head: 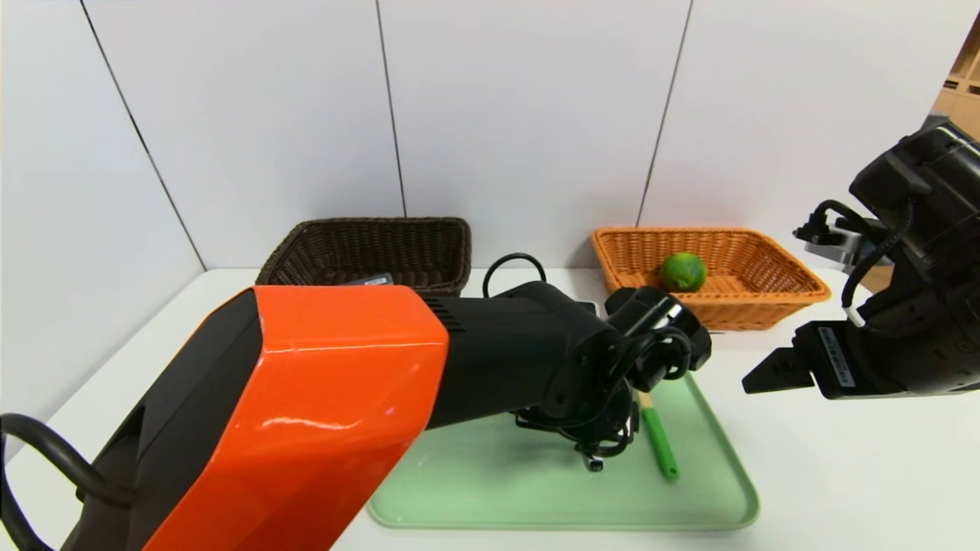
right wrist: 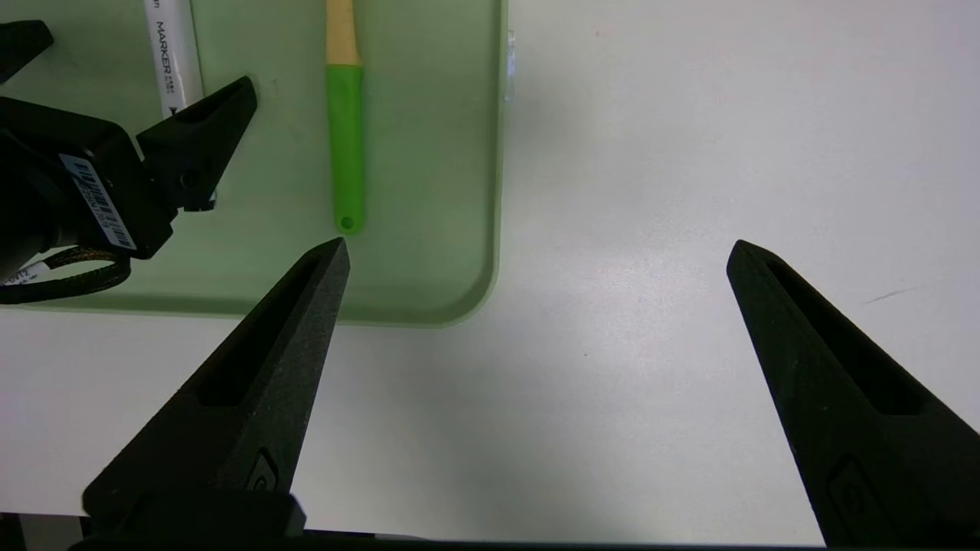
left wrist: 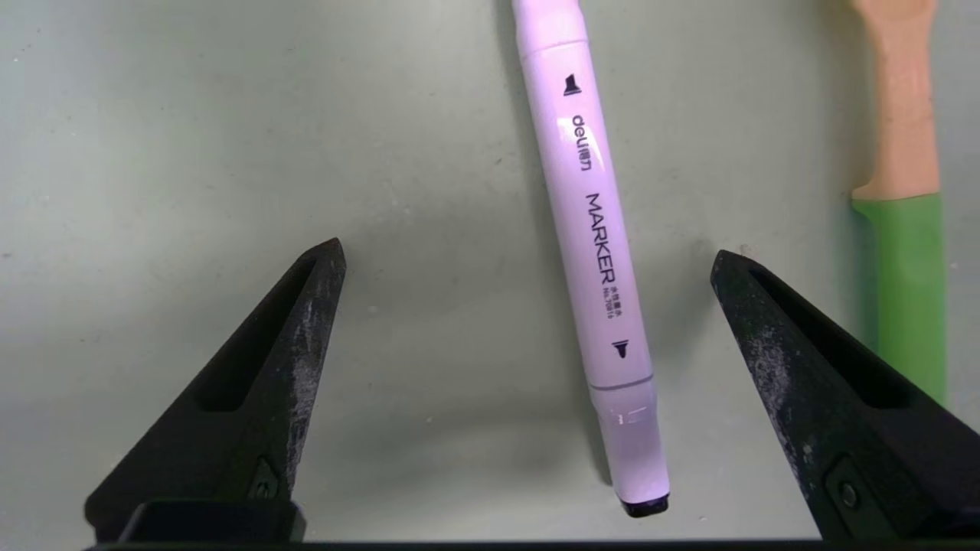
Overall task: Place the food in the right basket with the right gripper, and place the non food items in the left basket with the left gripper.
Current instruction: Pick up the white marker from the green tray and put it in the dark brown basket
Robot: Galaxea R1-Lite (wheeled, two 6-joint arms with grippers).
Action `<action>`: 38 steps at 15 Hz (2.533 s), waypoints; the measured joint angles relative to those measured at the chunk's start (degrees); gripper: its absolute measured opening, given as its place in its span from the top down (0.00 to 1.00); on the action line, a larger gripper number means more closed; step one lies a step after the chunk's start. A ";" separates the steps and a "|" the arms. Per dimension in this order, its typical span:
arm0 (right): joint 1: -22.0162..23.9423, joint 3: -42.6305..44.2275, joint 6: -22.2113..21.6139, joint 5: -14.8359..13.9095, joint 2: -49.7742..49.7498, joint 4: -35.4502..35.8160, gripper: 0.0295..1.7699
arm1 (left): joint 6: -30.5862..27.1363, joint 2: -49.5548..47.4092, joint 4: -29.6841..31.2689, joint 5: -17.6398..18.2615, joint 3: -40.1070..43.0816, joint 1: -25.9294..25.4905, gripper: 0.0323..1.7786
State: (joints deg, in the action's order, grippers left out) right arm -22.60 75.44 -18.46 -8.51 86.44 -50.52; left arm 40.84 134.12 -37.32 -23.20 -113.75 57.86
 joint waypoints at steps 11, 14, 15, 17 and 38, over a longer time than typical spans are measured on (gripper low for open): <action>-0.60 -0.33 -0.85 0.02 0.02 0.00 0.04 | -2.74 1.05 5.12 0.02 0.02 -2.46 0.05; -0.74 -0.35 -0.89 0.05 0.05 -0.02 0.04 | -2.78 1.30 5.18 -0.01 0.02 -2.68 0.05; -0.74 -0.35 -0.94 0.05 0.02 -0.02 0.04 | -2.78 1.46 5.21 -0.04 -0.02 -2.71 0.05; -0.79 -0.38 -0.94 0.02 0.05 -0.02 0.04 | -2.78 1.62 5.23 -0.06 -0.04 -2.73 0.05; -0.18 -1.10 -1.19 -0.02 -1.48 0.00 0.04 | -4.90 -2.51 0.94 -2.29 0.09 -4.50 0.92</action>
State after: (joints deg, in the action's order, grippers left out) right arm -22.78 74.34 -19.65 -8.53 84.97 -50.52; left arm 35.94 131.61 -36.38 -25.49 -113.67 53.36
